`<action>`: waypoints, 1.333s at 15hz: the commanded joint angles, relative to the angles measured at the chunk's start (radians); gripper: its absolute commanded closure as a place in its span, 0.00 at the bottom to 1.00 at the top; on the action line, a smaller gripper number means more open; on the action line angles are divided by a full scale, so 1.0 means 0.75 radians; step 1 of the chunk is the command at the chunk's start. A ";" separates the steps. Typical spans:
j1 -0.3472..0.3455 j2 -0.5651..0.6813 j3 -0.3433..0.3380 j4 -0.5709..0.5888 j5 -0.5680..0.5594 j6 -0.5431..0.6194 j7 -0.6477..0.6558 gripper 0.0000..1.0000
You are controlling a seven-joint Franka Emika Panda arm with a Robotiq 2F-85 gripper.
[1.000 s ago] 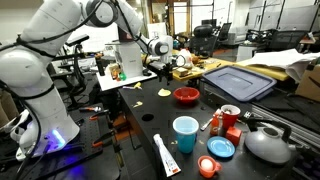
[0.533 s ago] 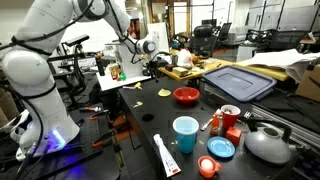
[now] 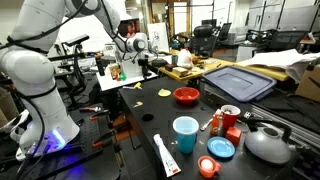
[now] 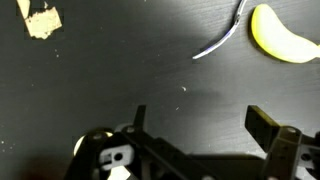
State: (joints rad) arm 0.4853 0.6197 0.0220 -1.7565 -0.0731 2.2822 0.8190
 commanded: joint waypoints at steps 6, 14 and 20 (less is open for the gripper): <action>0.010 -0.062 0.113 -0.152 0.077 0.138 0.220 0.00; 0.013 -0.045 0.172 -0.203 0.169 0.192 0.218 0.00; 0.021 -0.027 0.172 -0.290 0.160 0.362 0.188 0.00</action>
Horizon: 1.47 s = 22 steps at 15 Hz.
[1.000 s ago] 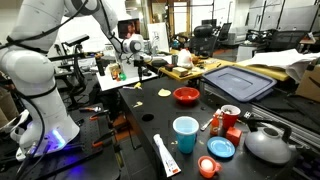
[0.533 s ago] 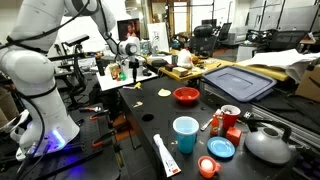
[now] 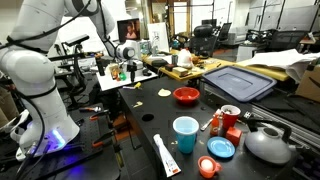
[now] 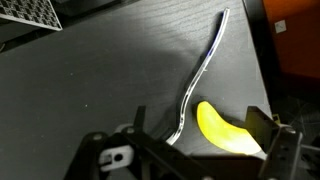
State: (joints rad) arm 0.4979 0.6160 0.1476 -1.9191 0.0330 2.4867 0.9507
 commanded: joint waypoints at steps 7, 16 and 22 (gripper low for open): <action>0.000 0.000 0.006 -0.142 0.028 0.195 -0.012 0.00; 0.003 0.017 0.003 -0.135 0.024 0.210 -0.042 0.73; 0.012 0.009 -0.007 -0.118 0.011 0.198 -0.041 1.00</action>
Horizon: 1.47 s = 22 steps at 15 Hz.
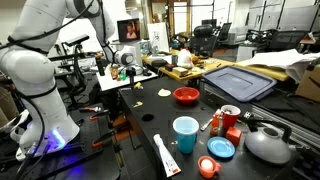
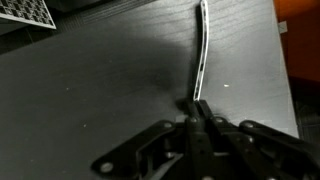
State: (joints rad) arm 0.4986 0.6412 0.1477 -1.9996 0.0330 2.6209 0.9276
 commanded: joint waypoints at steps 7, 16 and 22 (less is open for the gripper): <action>0.021 -0.076 -0.064 -0.023 -0.038 -0.063 0.008 0.99; -0.006 -0.191 -0.168 -0.027 -0.271 -0.429 0.005 0.99; -0.033 -0.179 -0.147 0.033 -0.409 -0.700 -0.022 0.99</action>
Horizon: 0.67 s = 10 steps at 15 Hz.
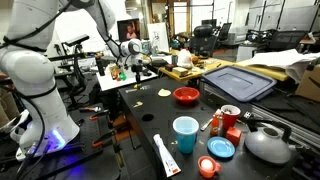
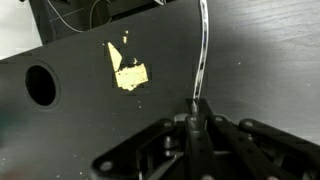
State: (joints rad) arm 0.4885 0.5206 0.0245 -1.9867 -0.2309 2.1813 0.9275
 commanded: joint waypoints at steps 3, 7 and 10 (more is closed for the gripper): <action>-0.023 0.009 0.018 0.056 -0.130 -0.230 -0.034 0.99; -0.025 0.051 0.025 0.122 -0.234 -0.386 -0.058 0.99; -0.024 0.078 0.032 0.151 -0.291 -0.447 -0.077 0.70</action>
State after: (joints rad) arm 0.4786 0.5553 0.0338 -1.9153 -0.4118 1.9133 0.9014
